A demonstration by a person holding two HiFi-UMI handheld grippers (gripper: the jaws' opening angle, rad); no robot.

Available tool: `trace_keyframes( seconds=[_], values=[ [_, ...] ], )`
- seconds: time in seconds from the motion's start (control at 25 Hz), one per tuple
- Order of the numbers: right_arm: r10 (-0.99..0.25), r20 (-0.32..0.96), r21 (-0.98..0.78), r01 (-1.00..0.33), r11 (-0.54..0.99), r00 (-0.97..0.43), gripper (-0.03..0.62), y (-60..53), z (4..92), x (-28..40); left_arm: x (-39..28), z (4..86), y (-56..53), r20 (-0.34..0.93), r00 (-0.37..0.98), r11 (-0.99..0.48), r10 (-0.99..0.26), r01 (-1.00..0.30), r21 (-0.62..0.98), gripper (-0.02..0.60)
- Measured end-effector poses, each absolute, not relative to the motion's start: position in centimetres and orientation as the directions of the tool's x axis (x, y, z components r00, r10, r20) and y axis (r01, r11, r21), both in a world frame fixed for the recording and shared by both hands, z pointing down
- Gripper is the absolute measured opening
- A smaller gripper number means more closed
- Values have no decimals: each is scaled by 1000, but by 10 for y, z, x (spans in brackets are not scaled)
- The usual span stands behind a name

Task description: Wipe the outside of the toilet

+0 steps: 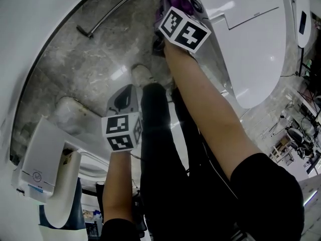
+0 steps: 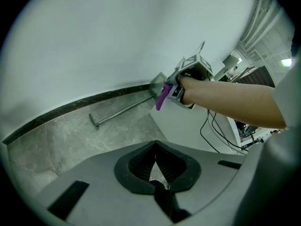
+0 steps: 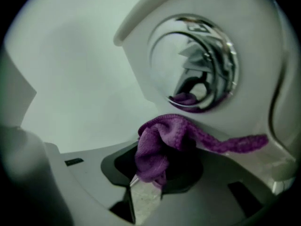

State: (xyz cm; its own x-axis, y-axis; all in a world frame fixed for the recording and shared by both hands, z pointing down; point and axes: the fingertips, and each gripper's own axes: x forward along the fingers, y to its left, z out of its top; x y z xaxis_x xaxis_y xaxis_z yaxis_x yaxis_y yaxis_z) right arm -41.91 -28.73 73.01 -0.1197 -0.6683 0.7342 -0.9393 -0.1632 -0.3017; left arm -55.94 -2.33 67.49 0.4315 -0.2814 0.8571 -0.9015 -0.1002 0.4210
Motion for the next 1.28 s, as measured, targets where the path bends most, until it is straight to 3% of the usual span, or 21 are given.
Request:
trace_keyframes(
  seconds=[0.2, 0.52, 0.84, 1.28],
  values=[
    [-714, 656, -286, -956, 65, -244, 115, -292, 704, -450, -559, 677, -19, 853, 432, -96, -293, -901, 423, 8],
    [-734, 571, -287, -927, 240, -367, 115, -248, 622, -451, -543, 648, -40, 840, 408, -79, -357, -910, 408, 8],
    [-800, 490, -246, -935, 254, -346, 115, -208, 507, -353, -484, 560, -83, 769, 381, -105, -513, -917, 384, 8],
    [-877, 399, -219, -956, 193, -269, 115, -136, 347, -195, -327, 401, -70, 683, 418, -190, -599, -903, 386, 8]
  ],
)
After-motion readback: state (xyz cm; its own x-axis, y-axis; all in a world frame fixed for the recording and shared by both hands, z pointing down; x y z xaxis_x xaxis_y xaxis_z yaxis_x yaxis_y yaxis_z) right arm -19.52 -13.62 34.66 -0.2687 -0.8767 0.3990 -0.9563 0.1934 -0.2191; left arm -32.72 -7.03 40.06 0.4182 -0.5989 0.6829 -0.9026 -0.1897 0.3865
